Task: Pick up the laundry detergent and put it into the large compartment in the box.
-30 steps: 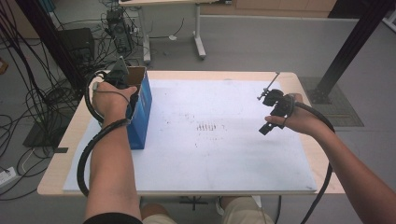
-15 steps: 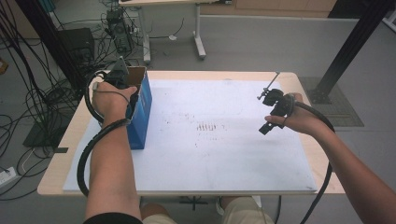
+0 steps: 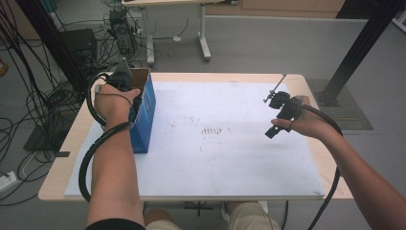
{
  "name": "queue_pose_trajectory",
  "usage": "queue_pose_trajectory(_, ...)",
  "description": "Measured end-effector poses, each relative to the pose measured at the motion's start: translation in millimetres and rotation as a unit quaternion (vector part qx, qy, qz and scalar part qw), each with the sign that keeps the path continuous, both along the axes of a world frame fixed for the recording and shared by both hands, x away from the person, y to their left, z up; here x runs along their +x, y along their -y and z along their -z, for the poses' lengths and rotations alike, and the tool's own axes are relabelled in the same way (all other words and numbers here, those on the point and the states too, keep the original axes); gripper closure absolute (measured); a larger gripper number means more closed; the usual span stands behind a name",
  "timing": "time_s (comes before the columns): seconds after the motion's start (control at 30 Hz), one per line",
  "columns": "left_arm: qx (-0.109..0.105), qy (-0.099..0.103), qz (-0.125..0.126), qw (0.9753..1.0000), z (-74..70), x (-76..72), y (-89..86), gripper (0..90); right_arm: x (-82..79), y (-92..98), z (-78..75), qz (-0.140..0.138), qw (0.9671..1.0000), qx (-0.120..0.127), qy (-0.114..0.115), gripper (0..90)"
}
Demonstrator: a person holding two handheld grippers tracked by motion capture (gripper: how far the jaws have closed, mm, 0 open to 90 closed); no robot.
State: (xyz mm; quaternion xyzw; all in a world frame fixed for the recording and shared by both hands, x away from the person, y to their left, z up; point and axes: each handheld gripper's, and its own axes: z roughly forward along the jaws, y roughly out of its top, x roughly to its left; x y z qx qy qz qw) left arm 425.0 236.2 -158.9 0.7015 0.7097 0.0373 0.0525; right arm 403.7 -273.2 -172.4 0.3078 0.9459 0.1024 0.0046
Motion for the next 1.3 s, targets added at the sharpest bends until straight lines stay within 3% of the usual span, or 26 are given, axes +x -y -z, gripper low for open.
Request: queue_pose_trajectory(1.3, -0.005, -0.001, -0.001, 1.0, -1.1, -1.1, -4.2, 36.3, -0.4, -3.3, 0.7, -0.003, 1.0, 0.001, -0.001, 7.1)
